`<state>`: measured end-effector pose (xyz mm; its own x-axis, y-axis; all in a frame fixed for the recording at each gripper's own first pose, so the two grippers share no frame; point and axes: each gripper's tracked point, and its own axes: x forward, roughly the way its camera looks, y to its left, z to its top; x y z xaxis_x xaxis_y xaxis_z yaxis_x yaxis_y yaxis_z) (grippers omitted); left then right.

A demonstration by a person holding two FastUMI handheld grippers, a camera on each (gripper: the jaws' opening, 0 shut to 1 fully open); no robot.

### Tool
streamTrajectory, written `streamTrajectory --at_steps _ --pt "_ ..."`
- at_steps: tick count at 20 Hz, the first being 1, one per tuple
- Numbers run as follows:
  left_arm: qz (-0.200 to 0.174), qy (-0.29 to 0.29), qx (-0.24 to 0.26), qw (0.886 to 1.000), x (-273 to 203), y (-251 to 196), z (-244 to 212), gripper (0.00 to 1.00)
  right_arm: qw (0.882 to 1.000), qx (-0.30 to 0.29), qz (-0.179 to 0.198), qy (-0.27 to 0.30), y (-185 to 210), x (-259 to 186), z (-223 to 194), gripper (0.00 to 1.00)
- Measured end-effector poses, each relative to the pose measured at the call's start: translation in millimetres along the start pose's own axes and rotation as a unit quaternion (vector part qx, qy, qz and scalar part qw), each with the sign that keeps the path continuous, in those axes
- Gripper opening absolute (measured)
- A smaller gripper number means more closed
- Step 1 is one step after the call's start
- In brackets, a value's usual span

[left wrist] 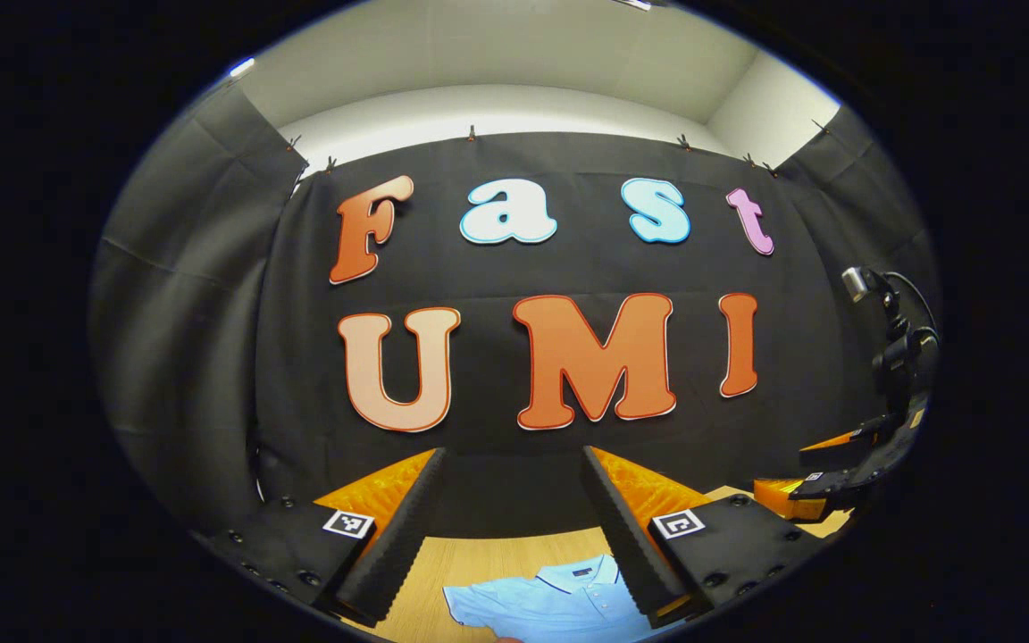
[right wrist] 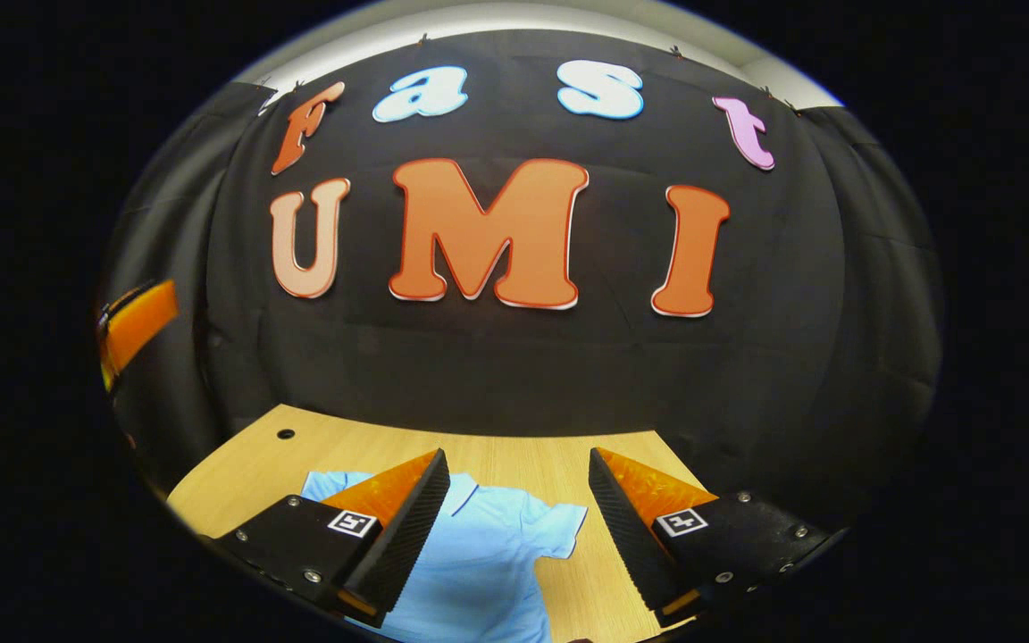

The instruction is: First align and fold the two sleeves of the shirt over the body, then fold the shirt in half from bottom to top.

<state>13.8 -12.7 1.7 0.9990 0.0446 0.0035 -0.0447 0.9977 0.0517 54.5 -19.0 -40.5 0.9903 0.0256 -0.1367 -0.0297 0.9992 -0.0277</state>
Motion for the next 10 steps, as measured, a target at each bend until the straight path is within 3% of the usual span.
streamTrajectory --at_steps 5,10 --pt "0.021 0.011 0.018 1.000 0.4 -2.2 -2.8 0.96 0.998 -0.003 0.005 0.067 -11.8 39.5 -32.0 0.98" --pt "0.049 0.033 0.022 0.998 -1.8 3.2 -11.1 0.99 0.988 0.008 0.027 0.152 -14.4 76.7 -74.5 0.95"
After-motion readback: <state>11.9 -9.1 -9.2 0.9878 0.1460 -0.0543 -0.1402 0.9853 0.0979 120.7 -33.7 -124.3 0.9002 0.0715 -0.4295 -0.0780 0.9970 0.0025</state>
